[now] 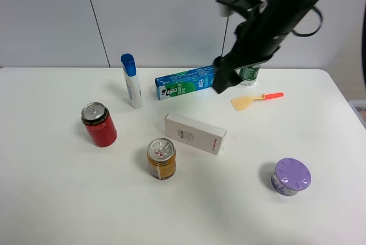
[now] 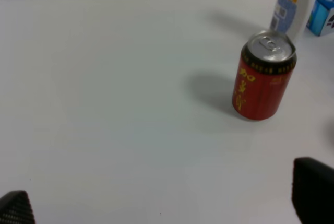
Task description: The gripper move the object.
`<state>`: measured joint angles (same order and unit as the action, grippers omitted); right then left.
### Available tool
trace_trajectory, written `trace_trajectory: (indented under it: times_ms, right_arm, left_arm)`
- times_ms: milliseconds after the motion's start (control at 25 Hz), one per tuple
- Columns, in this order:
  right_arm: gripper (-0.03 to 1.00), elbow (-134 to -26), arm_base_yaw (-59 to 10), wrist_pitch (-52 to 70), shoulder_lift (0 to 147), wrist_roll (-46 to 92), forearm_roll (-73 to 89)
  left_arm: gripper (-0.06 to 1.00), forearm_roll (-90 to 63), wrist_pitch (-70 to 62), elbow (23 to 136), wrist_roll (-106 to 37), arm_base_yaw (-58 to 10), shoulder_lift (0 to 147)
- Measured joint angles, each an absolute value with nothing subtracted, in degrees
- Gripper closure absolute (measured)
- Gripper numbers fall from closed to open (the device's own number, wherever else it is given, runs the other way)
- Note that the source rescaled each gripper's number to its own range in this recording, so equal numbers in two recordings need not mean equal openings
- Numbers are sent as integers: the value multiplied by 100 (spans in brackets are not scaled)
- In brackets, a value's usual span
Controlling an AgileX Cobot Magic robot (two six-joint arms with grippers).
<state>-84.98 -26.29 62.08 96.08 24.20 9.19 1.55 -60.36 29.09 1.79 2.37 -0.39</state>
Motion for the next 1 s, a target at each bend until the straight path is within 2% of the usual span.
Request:
trace_trajectory:
  times_ms: [360, 520, 720, 1000]
  right_arm:
    - [-3, -8498, -233, 6836, 9150, 2368, 0]
    - [-3, -8498, 595, 6925, 8773, 2317, 0]
    - [-3, -8498, 1211, 6939, 8028, 2055, -56]
    - [-3, -8338, 1361, 6954, 6884, 1537, -275]
  left_arm:
    - [-6, 155, -6036, 2909, 179, 237, -39]
    - [-6, 155, -6036, 2909, 179, 237, -39]
    - [-6, 155, -6036, 2909, 179, 237, -39]
    - [-6, 155, -6036, 2909, 179, 237, -39]
